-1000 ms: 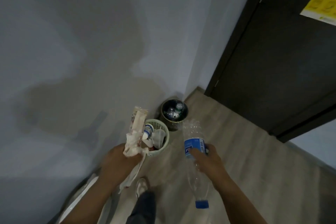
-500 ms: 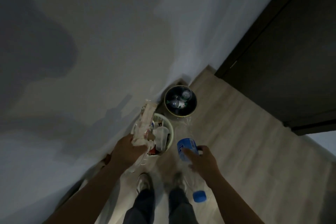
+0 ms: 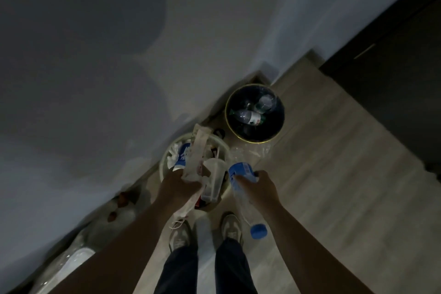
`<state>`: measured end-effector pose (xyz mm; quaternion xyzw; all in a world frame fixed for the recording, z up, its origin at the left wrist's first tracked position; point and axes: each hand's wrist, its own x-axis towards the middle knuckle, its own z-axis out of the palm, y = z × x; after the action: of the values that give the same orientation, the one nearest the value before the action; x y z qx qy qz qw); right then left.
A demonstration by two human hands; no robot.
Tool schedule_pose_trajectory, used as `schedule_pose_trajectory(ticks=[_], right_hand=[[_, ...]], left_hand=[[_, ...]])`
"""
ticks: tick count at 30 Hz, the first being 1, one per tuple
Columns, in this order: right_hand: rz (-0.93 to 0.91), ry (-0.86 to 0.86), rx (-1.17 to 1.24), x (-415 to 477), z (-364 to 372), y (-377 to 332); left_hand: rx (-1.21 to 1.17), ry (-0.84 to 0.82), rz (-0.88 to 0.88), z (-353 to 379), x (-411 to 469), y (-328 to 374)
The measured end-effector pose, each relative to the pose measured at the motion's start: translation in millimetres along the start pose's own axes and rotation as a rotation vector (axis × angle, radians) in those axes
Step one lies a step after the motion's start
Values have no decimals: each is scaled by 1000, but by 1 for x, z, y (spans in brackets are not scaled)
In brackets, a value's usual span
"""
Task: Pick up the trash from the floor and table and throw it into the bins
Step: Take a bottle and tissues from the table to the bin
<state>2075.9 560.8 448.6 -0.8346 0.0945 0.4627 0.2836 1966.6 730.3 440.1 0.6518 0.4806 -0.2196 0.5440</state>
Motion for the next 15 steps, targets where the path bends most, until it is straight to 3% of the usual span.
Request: schedule_pose_trajectory(ticks=[4, 10, 15], right_hand=[[10, -15, 27, 62, 27, 10], [-82, -93, -50, 117, 82, 20], [-181, -107, -137, 132, 129, 24]], left_hand=[[3, -29, -80, 26, 64, -21], [104, 112, -161, 34, 132, -60], [282, 91, -110, 29, 162, -74]])
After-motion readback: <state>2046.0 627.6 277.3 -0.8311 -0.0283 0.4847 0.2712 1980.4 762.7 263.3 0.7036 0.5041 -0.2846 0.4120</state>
